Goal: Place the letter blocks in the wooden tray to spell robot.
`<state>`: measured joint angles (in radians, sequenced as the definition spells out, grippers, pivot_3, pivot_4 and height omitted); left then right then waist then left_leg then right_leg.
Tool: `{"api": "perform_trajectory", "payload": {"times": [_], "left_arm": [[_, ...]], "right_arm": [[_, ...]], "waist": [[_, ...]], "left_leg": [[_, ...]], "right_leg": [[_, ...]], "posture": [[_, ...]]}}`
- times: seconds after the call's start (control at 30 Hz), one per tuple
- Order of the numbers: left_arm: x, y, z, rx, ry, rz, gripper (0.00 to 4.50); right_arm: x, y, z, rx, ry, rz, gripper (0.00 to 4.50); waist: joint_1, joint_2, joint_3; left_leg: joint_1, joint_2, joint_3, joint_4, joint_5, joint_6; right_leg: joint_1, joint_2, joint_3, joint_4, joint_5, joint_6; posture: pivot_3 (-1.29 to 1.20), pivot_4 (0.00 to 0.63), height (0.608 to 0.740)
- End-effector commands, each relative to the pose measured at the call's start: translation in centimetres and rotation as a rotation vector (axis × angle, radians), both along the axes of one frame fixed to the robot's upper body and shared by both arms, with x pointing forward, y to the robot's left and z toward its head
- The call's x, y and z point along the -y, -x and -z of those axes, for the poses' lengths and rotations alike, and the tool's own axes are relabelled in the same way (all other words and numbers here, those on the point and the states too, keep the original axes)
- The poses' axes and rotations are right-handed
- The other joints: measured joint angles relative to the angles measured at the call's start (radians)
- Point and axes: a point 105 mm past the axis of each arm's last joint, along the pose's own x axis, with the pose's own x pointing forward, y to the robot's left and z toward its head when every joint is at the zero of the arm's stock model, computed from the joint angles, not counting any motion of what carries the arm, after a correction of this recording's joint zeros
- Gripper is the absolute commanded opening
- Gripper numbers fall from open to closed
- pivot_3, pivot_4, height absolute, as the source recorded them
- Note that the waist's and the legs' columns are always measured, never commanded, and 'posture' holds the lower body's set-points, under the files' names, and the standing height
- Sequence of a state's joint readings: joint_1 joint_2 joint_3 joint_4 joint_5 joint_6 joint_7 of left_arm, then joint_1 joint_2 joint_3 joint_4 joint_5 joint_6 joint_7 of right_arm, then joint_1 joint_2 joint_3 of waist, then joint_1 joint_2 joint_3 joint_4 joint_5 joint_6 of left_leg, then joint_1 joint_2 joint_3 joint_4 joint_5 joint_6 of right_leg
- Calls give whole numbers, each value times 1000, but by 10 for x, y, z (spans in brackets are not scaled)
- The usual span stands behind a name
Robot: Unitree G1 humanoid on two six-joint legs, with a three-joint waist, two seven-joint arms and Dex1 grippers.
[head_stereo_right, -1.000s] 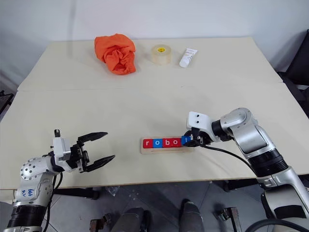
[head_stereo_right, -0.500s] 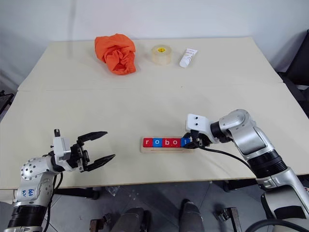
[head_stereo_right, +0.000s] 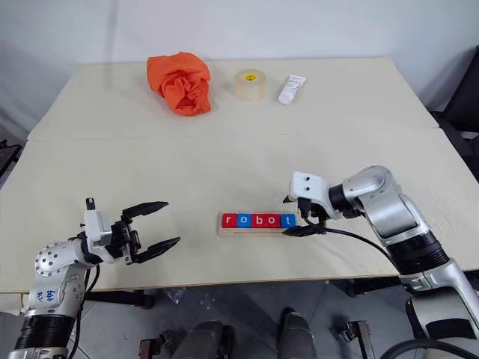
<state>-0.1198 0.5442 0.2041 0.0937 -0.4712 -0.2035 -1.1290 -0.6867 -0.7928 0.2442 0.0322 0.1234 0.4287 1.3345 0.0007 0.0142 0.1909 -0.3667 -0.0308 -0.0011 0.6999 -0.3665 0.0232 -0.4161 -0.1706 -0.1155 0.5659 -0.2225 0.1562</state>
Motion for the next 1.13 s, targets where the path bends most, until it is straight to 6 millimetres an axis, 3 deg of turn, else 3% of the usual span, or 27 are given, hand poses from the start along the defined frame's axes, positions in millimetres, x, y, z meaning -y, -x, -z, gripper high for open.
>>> {"api": "perform_trajectory", "payload": {"times": [0.03,0.23,0.4,0.63,1.13], "left_arm": [[-5,-11,-10,16,31,-102,4500],[-11,-17,-19,17,62,-155,4500],[-20,-10,-21,4,45,-109,4500],[-43,-11,-26,-17,24,-132,4500],[-56,4,-29,24,-27,-107,4500]], "right_arm": [[22,2,-20,65,-81,61,4489],[64,-3,-20,142,-155,231,4489],[89,20,-12,108,-195,270,4489],[103,43,-7,86,-260,269,4489],[102,42,-7,66,-257,237,4489]], "waist": [[5,0,0],[7,0,0],[5,0,0],[2,0,0],[0,0,0]], "left_leg": [[0,0,0,0,0,0],[0,0,9,0,0,0],[1,2,10,0,0,0],[4,3,12,0,0,0],[9,8,12,0,-3,1]], "right_leg": [[0,0,0,0,0,0],[0,0,0,0,0,0],[1,2,0,0,0,0],[3,3,2,0,0,0],[4,3,7,1,1,-1]], "posture": [[0,150,740],[0,150,740],[0,150,740],[0,150,740],[0,150,740]]}}
